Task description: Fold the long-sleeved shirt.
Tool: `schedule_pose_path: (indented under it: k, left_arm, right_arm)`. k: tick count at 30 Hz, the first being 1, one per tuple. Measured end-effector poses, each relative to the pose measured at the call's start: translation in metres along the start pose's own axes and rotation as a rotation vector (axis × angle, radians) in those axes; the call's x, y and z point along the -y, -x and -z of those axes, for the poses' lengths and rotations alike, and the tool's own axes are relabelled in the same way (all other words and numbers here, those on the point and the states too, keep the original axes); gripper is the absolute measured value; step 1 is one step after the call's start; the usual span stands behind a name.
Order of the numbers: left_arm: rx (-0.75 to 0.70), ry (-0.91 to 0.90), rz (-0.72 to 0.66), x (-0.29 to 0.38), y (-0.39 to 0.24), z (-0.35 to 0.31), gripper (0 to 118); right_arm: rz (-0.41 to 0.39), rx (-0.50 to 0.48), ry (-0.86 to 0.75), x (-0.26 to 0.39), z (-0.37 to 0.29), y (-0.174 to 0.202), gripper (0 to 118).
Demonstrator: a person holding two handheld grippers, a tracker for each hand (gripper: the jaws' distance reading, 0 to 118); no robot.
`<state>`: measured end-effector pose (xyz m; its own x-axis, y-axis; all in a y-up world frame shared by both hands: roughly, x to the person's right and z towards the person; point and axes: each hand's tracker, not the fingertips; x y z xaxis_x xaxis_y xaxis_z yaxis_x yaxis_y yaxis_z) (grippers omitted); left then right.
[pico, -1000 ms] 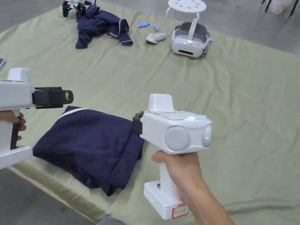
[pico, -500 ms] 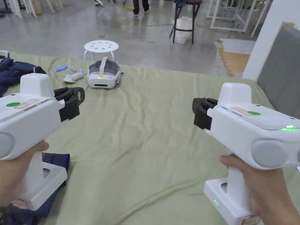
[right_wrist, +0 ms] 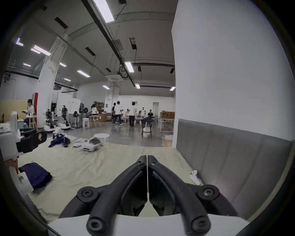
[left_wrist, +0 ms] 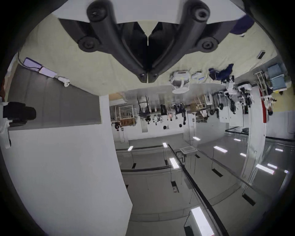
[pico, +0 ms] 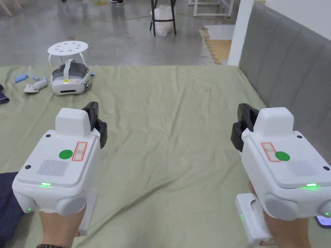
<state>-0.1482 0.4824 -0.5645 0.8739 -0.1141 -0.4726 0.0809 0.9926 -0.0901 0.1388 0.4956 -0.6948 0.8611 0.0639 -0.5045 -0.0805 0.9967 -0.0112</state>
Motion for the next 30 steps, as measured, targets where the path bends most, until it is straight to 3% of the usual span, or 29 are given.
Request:
schedule_pose_path:
  k: [5,13,14,15,17,18,19,20,22,23,24,25,30]
  left_arm:
    - [-0.008,0.022,-0.053,0.027,-0.002,-0.015,3]
    - [-0.03,0.051,-0.04,0.041,0.001,-0.022,8]
    - [-0.03,0.05,-0.04,0.039,-0.001,-0.025,19]
    - [-0.028,0.049,-0.043,0.039,0.001,-0.026,40]
    - [-0.007,0.049,-0.067,0.039,0.004,-0.026,47]
    - [-0.007,0.057,-0.069,0.038,0.002,-0.027,66]
    - [-0.004,0.063,-0.07,0.038,0.002,-0.027,79]
    - [-0.001,0.064,-0.069,0.039,0.002,-0.027,88]
    - [-0.01,0.05,-0.055,0.04,-0.001,-0.028,108]
    - [0.003,0.045,-0.057,0.04,0.0,-0.029,111]
    - [0.015,0.037,-0.056,0.042,0.001,-0.029,111]
    - [0.016,0.032,-0.059,0.042,0.0,-0.03,111]
    - [0.011,0.026,-0.05,0.04,-0.002,-0.03,111]
  right_arm:
    - [0.018,0.018,-0.001,0.026,-0.01,-0.002,0]
    - [-0.032,0.037,0.066,0.044,-0.006,0.001,4]
    - [-0.032,0.033,0.067,0.043,-0.006,0.001,4]
    - [-0.029,0.027,0.066,0.042,-0.006,0.002,4]
    - [-0.012,0.025,0.054,0.039,-0.007,0.003,4]
    - [-0.013,0.026,0.053,0.037,-0.006,0.004,4]
    - [-0.018,0.025,0.05,0.035,-0.006,0.005,9]
    - [-0.024,0.02,0.047,0.034,-0.006,0.005,24]
    - [-0.029,0.013,0.047,0.034,-0.005,0.006,98]
    - [-0.035,0.027,0.043,0.035,-0.005,0.007,118]
    - [-0.029,-0.002,-0.032,0.036,-0.007,0.011,118]
    - [-0.033,0.034,-0.007,0.041,-0.01,0.009,118]
    - [-0.031,0.007,0.019,0.038,-0.01,0.007,118]
